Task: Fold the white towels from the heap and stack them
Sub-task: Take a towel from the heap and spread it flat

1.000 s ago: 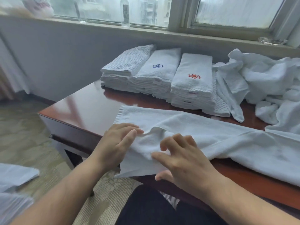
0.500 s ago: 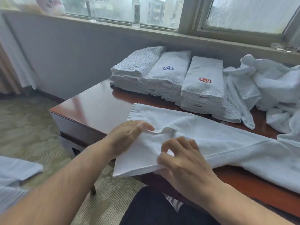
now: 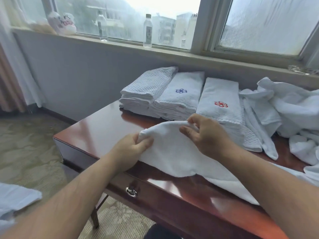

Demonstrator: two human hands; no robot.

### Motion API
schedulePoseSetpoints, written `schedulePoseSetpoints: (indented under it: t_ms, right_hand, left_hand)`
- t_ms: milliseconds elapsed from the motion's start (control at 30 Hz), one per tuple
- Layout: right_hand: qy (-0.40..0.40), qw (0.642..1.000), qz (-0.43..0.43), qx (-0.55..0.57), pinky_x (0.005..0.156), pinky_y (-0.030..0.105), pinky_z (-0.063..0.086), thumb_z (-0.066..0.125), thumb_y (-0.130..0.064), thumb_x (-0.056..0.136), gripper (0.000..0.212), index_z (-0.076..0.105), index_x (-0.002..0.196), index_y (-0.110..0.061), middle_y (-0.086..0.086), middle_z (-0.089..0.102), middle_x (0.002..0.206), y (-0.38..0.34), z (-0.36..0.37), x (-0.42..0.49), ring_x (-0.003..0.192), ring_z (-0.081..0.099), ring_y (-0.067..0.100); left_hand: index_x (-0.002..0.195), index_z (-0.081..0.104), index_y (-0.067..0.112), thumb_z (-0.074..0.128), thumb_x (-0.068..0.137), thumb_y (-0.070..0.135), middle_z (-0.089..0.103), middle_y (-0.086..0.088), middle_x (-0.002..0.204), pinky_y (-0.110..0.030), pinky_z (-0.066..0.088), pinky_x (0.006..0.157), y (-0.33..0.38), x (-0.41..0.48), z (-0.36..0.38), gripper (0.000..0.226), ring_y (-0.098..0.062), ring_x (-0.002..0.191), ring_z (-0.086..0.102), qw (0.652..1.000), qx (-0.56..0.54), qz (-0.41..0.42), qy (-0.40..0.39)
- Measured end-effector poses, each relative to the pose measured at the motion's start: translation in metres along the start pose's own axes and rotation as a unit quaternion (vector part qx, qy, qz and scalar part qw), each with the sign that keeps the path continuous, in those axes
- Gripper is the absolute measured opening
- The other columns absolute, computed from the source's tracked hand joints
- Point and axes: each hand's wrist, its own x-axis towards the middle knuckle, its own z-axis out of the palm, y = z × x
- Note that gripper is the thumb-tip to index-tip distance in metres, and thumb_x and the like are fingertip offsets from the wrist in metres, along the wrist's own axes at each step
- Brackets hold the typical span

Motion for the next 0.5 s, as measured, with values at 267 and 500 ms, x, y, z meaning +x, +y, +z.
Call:
schedulePoseSetpoints:
  t_ms: [267,500]
  right_hand:
    - [-0.068,0.994,0.066,-0.054,0.062,0.033,0.034,0.062,-0.056,0.093,0.04,0.054,0.076,-0.021,-0.008,0.057,0.073,0.027,0.02,0.043,0.076,0.054,0.02]
    - [-0.19,0.966,0.132,-0.113,0.06,0.035,0.04,0.058,-0.053,0.094,0.041,0.057,0.072,-0.019,-0.002,0.061,0.074,0.065,0.028,0.03,0.073,0.059,0.02]
  left_hand:
    - [0.101,0.069,0.021,0.047,0.1,0.03,0.071,0.003,0.097,-0.032,0.044,0.076,0.0,0.059,-0.002,0.024,-0.022,0.096,0.063,0.969,0.194,-0.09,0.12]
    - [0.072,0.049,0.02,0.042,0.097,0.015,0.058,-0.003,0.089,-0.031,0.035,0.069,-0.015,0.08,-0.01,0.026,-0.024,0.084,0.05,0.92,0.345,-0.171,0.078]
